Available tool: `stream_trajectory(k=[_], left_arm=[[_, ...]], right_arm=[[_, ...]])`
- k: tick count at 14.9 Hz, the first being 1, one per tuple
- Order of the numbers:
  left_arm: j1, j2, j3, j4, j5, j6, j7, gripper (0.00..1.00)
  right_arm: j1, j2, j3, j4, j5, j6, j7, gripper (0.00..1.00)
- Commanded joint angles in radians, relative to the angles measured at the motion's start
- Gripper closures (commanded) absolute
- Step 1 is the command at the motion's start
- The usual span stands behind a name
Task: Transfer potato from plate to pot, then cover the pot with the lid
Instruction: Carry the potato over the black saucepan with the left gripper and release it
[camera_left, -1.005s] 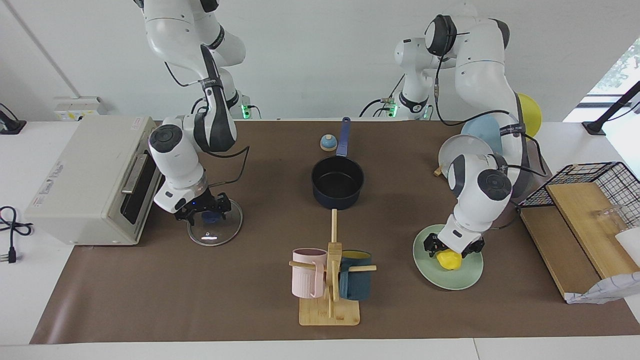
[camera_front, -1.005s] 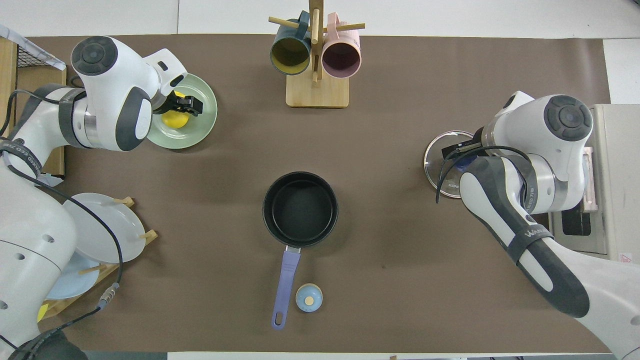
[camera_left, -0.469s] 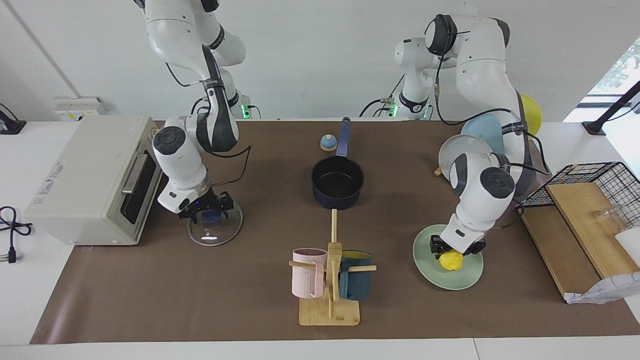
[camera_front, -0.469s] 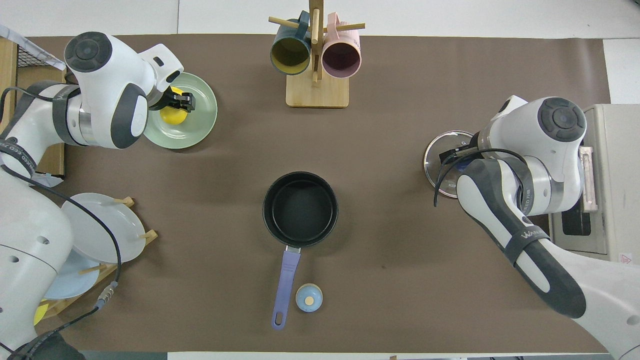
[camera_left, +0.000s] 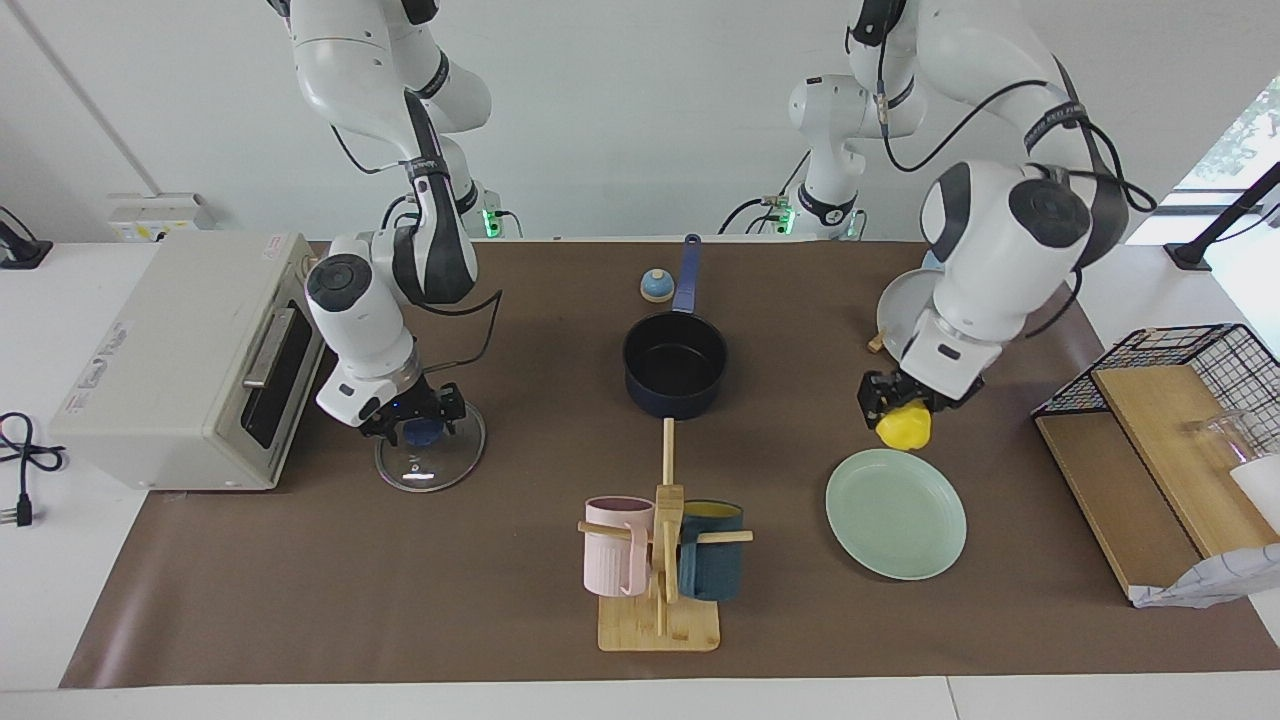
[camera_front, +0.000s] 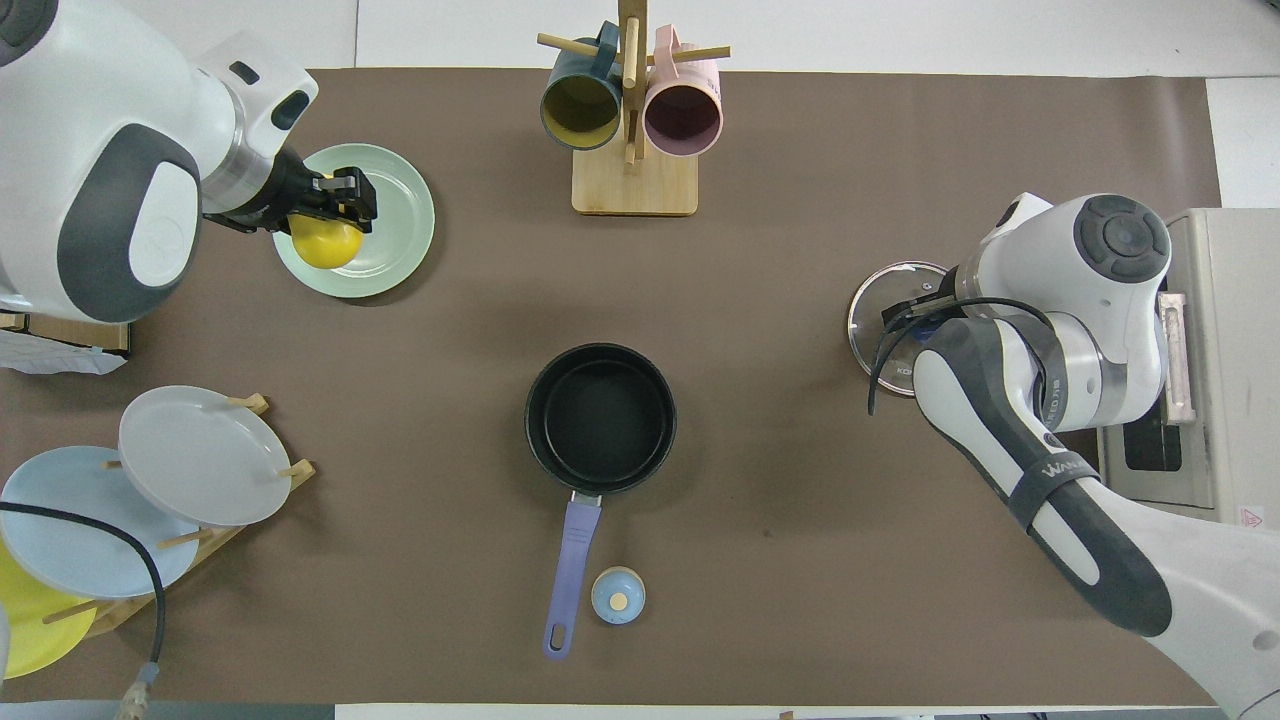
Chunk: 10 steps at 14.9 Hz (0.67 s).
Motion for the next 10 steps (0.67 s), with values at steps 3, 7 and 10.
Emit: stream_trajectory(k=[3,7,10], left_arm=[[-0.282,-0.202,0.016,-0.331,-0.036,0.129,-0.291,1.0],[-0.468,-0.179,0.016,-0.506,-0.036,0.398,-0.437,1.0],[-0.489,-0.135,0.016,-0.572,-0.034,0.507,-0.436,1.0]], right_arm=[[-0.004,-0.009,0.004,0.008,-0.004,-0.042,-0.04,0.63],[0.002,-0.01,0.004,0.124,-0.004,-0.176,-0.04,0.64],[0.02,-0.021,0.007,0.256,-0.003,-0.351,-0.035,0.83]])
